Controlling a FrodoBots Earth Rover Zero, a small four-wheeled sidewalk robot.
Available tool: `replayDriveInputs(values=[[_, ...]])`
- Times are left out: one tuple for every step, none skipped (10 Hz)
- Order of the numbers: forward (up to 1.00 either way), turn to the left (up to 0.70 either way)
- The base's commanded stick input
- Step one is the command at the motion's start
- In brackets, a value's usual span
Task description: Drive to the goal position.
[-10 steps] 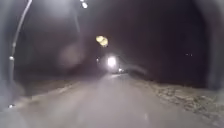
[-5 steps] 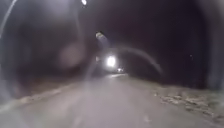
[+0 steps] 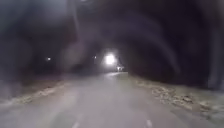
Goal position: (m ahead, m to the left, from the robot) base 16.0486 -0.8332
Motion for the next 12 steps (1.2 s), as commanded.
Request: replayDriveInputs(values=[[0.85,0.0],[0.85,0.0],[0.85,0.0],[0.85,0.0],[0.85,0.0],[0.85,0.0],[0.85,0.0],[0.85,0.0],[0.85,0.0],[0.85,0.0],[0.85,0.0],[0.85,0.0]])
